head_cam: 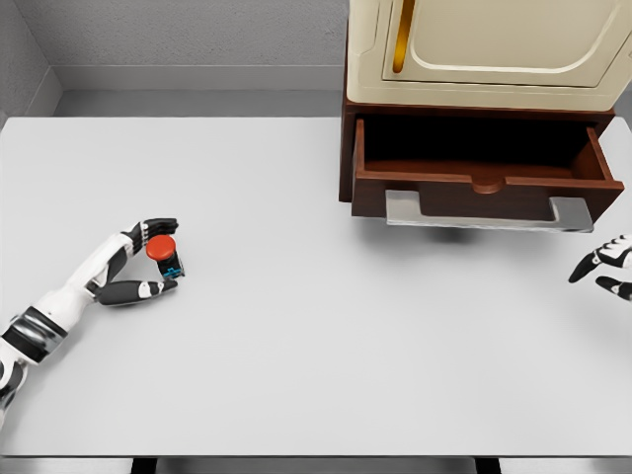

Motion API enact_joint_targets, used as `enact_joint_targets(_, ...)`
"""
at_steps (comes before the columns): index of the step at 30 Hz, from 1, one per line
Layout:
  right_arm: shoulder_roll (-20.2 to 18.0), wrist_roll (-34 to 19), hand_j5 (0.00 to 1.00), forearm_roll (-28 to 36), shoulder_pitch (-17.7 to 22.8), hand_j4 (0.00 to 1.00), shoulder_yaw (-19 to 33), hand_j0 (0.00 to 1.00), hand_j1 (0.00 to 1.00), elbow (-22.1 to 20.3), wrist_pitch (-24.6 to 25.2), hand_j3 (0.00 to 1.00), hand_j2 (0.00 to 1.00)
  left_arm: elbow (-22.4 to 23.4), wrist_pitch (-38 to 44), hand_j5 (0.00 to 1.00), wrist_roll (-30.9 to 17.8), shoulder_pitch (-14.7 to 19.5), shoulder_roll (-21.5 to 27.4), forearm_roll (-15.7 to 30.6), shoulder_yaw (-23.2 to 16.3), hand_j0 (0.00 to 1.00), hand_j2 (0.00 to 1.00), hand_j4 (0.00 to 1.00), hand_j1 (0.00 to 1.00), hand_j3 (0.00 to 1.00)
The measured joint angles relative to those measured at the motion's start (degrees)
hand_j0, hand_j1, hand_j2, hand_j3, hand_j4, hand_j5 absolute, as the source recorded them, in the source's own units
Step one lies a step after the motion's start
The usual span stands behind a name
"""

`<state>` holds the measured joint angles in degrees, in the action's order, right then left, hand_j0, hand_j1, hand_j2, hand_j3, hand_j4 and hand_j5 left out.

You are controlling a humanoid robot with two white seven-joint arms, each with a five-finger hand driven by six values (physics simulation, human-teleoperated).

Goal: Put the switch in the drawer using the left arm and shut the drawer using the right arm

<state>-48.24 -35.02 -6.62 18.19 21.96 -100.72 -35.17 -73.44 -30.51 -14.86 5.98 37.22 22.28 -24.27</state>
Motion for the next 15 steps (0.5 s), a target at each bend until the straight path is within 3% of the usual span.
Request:
enact_joint_targets(10, -0.3, 0.0, 0.52, 0.19, 0.18, 0.52, -0.55, 0.52, 0.52, -0.06, 0.0, 0.52, 0.52, -0.49, -1.11, 0.54, -0.01, -0.26, 0.02, 0.0, 0.0, 0.54, 0.54, 0.54, 0.54, 0.54)
enact_joint_targets(15, -1.35, 0.01, 0.52, 0.61, -2.72, 0.52, -1.51, 0.52, 0.52, -0.07, 0.03, 0.52, 0.52, -0.5, -1.93, 0.44, -0.08, -0.26, 0.03, -0.06, -0.01, 0.44, 0.44, 0.44, 0.44, 0.44)
